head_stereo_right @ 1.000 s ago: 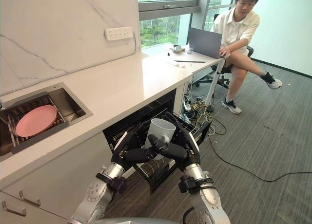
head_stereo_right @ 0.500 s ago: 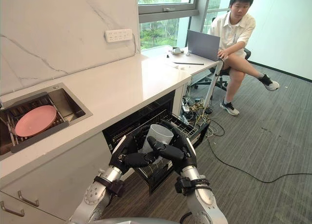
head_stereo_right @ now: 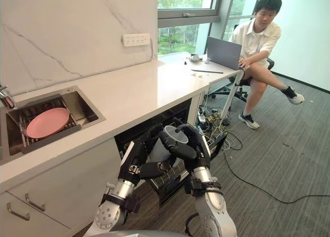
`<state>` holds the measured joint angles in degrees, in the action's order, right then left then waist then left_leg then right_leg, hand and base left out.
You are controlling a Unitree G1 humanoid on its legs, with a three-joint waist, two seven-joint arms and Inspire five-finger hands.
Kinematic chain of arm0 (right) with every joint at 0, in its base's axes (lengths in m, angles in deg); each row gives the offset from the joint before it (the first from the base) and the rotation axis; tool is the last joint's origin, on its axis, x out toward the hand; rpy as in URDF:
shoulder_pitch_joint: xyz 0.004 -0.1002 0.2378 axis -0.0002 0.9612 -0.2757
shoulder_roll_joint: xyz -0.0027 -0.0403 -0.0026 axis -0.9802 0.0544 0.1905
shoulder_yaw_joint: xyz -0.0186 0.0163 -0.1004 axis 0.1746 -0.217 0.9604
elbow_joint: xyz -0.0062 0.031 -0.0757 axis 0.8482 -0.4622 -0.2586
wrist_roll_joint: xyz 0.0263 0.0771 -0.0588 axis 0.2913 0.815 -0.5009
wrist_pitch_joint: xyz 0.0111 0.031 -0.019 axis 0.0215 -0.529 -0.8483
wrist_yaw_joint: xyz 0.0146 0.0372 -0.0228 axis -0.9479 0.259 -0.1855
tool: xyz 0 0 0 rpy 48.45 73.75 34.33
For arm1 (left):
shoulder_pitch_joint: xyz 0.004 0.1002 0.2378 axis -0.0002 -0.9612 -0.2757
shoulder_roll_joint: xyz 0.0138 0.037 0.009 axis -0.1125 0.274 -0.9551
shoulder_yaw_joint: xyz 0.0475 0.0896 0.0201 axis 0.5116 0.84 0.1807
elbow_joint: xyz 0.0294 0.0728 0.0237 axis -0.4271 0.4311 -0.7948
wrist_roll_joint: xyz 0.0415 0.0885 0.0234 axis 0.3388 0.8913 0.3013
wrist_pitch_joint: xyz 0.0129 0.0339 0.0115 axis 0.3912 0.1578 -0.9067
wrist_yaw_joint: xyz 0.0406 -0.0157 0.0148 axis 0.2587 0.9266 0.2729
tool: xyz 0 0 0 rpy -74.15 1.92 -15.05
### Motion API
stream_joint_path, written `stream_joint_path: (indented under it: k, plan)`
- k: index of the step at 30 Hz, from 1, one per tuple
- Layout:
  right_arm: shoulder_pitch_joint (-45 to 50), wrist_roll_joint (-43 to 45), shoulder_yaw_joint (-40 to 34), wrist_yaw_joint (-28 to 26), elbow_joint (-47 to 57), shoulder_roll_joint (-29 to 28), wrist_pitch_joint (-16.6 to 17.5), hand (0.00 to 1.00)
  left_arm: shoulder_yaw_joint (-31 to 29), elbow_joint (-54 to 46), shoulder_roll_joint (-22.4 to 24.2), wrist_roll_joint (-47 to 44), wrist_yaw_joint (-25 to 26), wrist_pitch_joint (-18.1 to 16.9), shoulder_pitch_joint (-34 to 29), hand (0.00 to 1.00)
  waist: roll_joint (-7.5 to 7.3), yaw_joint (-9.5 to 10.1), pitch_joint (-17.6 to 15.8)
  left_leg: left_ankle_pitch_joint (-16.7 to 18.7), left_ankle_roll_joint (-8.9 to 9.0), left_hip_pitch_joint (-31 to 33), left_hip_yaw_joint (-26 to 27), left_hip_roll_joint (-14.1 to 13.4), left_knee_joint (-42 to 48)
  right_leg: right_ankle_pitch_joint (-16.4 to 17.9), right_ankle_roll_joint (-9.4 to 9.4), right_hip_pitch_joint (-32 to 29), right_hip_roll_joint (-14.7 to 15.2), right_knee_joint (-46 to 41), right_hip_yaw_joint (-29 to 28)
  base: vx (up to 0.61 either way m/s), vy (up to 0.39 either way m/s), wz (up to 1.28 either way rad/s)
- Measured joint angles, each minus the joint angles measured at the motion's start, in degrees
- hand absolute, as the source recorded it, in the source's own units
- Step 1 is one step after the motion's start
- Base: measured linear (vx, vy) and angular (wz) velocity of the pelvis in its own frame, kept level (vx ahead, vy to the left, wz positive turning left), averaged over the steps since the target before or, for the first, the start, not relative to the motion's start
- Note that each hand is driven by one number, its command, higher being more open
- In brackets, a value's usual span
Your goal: Walk over to the sink, pick up the cup, carry it to the dishwasher, place the cup inside the dishwasher, then close the dishwasher door
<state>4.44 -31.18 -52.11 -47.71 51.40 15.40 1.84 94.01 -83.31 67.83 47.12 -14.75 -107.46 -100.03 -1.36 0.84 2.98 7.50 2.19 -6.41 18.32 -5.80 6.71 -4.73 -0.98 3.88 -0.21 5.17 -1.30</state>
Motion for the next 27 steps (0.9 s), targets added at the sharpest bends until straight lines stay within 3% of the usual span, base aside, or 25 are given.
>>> stream_joint_path:
  k: [13,20,24,27]
  plan:
    - [-0.3,-1.0,-0.17,-0.69,-0.01,-4.71,4.55,0.3,-2.53,-4.77,2.55,3.46,3.56,-0.04,0.11,0.9,-0.21,0.6,-0.21,0.23,0.37,0.17,-0.45,-0.45,-0.12,0.84,0.21,0.02,-0.19,-0.03,1.72,0.0,-0.005,0.02]
    - [-1.7,-3.35,-0.31,1.83,-0.01,-5.61,6.99,0.3,-3.72,-6.51,4.27,5.54,9.03,-0.06,0.13,0.9,-0.41,1.15,-0.99,0.3,0.49,0.06,-0.62,-0.64,-0.24,1.11,0.34,0.15,-0.3,-0.22,2.32,0.0,0.0,0.0]
    - [0.06,-3.79,-0.14,3.04,0.04,-5.61,8.62,0.3,-9.66,-7.89,8.55,5.56,13.97,-0.16,0.89,0.9,-0.72,1.21,-1.6,0.42,0.67,-0.14,-0.63,-0.82,-0.27,1.28,0.39,0.33,-0.32,-0.29,3.13,0.0,0.0,0.0]
    - [0.85,-4.76,-0.72,3.03,0.05,-5.61,8.88,0.3,-12.04,-7.87,8.43,3.1,14.32,-0.19,1.22,0.9,-0.69,1.25,-1.68,0.44,0.71,-0.22,-0.65,-0.84,-0.47,1.36,0.38,0.35,-0.35,-0.29,3.2,0.0,0.0,0.0]
